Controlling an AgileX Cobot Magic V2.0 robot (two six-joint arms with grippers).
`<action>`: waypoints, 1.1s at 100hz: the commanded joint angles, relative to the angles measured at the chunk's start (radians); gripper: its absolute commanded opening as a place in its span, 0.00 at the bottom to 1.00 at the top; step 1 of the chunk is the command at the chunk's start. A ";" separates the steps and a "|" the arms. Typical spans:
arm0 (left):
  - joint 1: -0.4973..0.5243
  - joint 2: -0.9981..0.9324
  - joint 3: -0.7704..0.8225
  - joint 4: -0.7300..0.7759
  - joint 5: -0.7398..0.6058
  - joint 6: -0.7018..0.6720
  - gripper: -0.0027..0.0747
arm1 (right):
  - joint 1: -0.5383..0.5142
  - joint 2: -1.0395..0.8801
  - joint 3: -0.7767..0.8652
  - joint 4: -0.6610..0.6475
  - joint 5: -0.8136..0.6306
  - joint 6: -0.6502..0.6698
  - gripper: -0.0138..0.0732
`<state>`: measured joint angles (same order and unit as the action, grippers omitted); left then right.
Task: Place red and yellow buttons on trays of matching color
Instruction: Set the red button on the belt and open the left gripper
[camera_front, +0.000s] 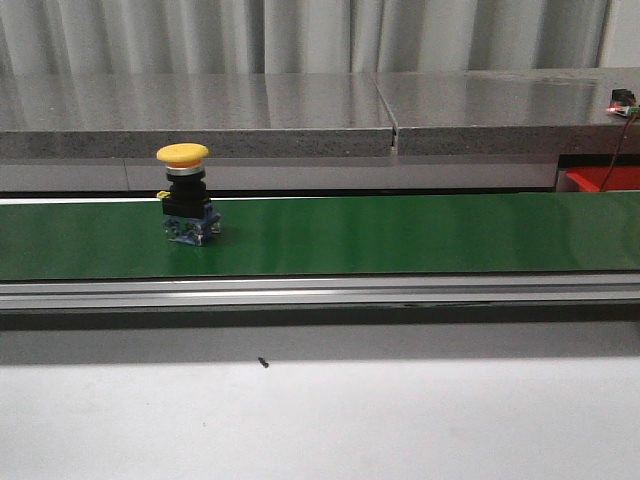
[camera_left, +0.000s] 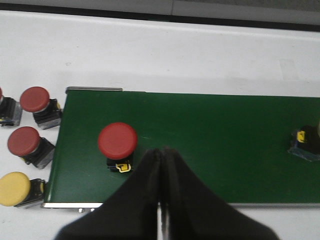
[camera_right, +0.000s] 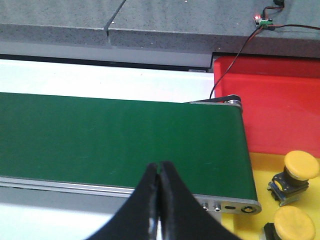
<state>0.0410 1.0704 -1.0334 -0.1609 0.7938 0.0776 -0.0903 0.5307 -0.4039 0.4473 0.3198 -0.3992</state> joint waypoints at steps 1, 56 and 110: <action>-0.050 -0.047 0.004 -0.017 -0.045 0.001 0.01 | 0.000 -0.002 -0.027 0.003 -0.061 -0.005 0.08; -0.153 -0.389 0.277 -0.081 -0.043 0.001 0.01 | 0.000 -0.002 -0.027 0.003 -0.061 -0.005 0.08; -0.153 -0.696 0.373 -0.079 -0.018 0.001 0.01 | 0.000 -0.002 -0.027 0.027 -0.059 -0.005 0.08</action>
<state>-0.1054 0.3698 -0.6348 -0.2211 0.8317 0.0799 -0.0903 0.5307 -0.4039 0.4597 0.3198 -0.3990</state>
